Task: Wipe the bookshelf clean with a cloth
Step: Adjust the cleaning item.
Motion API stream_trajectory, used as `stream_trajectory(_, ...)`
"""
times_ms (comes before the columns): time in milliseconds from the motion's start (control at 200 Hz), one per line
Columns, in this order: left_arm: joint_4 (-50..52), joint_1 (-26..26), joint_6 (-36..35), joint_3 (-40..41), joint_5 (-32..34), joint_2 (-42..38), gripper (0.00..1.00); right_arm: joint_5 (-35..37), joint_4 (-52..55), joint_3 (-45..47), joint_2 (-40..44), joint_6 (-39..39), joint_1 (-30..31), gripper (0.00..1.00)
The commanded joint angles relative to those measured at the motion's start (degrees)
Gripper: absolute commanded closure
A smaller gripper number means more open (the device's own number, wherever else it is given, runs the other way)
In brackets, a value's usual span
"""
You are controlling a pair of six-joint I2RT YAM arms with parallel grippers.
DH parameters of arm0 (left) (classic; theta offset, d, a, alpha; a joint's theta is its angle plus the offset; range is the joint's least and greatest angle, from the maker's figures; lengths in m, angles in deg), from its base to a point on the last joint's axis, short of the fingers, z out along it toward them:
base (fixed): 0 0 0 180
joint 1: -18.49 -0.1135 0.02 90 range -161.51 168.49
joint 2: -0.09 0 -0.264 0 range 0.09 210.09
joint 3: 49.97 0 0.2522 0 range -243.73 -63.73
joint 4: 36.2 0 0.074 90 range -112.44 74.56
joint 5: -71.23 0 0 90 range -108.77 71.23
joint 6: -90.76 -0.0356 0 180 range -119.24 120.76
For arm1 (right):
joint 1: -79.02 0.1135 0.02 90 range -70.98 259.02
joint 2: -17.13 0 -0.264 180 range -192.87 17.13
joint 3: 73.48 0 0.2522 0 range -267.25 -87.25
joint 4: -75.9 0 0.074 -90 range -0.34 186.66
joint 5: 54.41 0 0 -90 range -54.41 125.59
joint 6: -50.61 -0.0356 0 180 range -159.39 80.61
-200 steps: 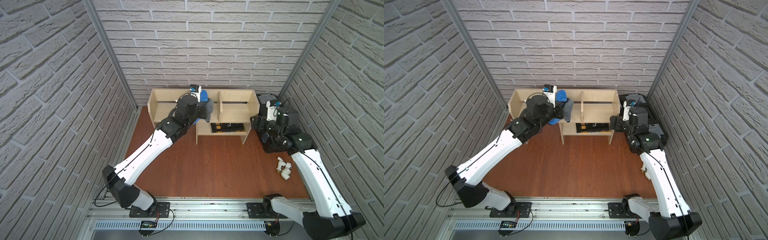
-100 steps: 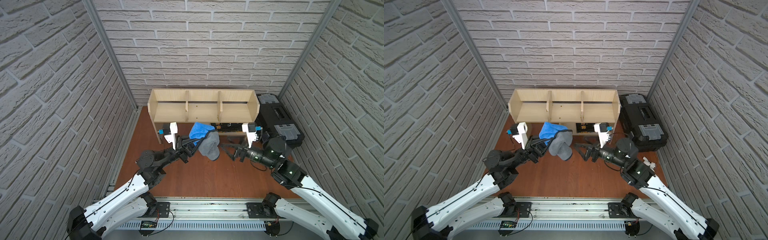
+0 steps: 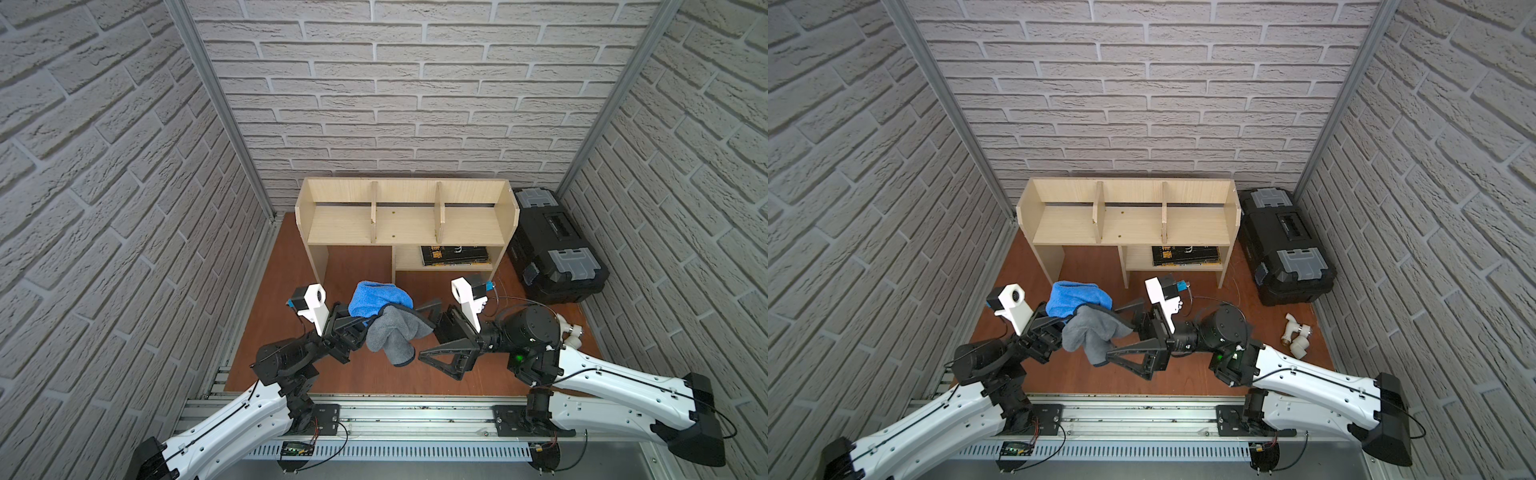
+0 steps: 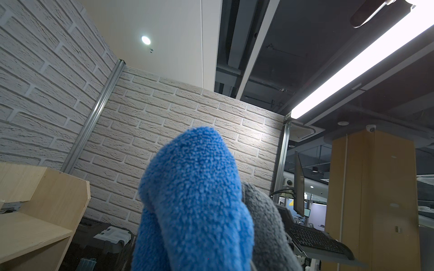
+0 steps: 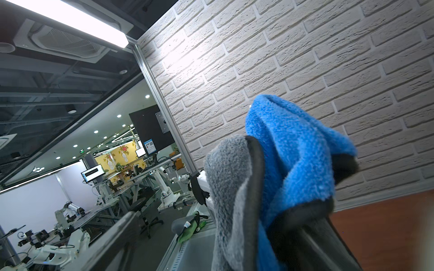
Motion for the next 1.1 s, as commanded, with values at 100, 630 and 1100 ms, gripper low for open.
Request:
stream_trajectory(100, 13.44, 0.73, -7.83, -3.73, 2.38, -1.66, 1.0, 7.85, 5.75, -3.54, 0.88, 7.49, 4.57, 0.08)
stream_trajectory(630, 29.82, 3.79, -21.38, -5.94, 7.71, 0.15, 1.0, 27.2, 16.46, -3.42, 0.02, 10.41, 4.58, 0.41)
stream_trajectory(1100, 41.46, 6.72, -31.97, -8.64, 11.23, 3.67, 1.0, 30.72, 17.64, -4.28, 0.25, 11.6, 4.33, 0.27)
